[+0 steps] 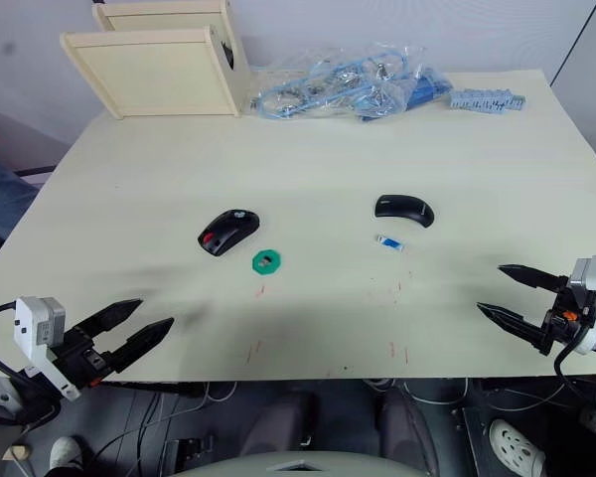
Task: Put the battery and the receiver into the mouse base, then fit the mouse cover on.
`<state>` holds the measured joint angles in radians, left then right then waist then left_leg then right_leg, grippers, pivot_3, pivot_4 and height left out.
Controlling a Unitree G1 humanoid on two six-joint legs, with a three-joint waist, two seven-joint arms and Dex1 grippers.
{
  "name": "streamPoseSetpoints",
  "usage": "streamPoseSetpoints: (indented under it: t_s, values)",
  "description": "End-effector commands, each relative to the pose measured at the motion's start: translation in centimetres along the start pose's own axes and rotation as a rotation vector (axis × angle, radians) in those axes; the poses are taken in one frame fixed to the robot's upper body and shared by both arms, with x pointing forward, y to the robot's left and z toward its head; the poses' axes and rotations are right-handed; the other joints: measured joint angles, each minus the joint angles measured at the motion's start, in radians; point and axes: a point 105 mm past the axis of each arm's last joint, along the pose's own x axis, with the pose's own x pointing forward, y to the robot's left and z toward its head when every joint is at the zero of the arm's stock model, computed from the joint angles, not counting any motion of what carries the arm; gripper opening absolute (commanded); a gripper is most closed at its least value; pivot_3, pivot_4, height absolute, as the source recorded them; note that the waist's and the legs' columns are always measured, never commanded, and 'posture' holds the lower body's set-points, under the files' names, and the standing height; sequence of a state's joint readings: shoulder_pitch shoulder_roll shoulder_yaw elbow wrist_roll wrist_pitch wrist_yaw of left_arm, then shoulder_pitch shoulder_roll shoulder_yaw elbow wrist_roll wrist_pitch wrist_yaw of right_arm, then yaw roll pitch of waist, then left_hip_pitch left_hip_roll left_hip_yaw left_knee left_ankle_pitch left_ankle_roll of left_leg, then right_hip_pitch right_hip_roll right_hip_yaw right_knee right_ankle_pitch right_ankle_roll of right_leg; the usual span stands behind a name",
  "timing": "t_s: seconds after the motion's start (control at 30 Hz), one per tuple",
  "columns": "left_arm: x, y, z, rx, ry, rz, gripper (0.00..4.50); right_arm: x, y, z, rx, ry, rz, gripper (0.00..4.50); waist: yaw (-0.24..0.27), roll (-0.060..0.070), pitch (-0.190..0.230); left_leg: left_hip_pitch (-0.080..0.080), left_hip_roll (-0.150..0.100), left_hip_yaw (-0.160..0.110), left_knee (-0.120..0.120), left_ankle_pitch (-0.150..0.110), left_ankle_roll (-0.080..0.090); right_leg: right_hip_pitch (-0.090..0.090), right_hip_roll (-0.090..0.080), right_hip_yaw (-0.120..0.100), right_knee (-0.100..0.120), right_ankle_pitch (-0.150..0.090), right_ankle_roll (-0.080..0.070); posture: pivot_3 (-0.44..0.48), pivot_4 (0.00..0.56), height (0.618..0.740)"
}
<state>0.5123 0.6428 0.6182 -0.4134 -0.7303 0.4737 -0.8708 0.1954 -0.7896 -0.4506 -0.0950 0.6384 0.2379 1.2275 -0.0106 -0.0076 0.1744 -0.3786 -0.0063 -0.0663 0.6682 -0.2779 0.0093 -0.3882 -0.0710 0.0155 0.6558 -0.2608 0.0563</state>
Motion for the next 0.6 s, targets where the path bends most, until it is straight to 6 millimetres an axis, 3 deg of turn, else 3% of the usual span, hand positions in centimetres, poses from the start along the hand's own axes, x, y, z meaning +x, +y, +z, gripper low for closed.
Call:
streamPoseSetpoints:
  t_s: [0.03,0.33,0.6]
  values:
    - [0.0,-0.2,0.7,0.027,-0.011,-0.015,4.5,-0.3,0.0,1.0,-0.024,-0.032,-0.009,4.44,0.0,0.0,0.0,0.0,0.0,0.0,0.0,0.0,0.0,0.0,0.0,0.0,0.0,0.0,0.0,0.0,0.15,0.74]
    - [0.0,0.0,1.5,0.038,-0.019,-0.04,4.5,0.4,0.1,1.5,-0.034,-0.063,0.006,4.44,0.0,0.0,0.0,0.0,0.0,0.0,0.0,0.0,0.0,0.0,0.0,0.0,0.0,0.0,0.0,0.0,0.15,0.74]
    - [0.2,0.6,2.6,0.076,-0.003,-0.082,4.5,2.0,1.3,3.5,-0.073,-0.126,0.09,4.44,-0.001,0.0,0.0,0.0,0.0,0.0,0.0,0.0,0.0,0.0,0.0,0.0,0.001,0.0,0.0,0.0,0.15,0.74]
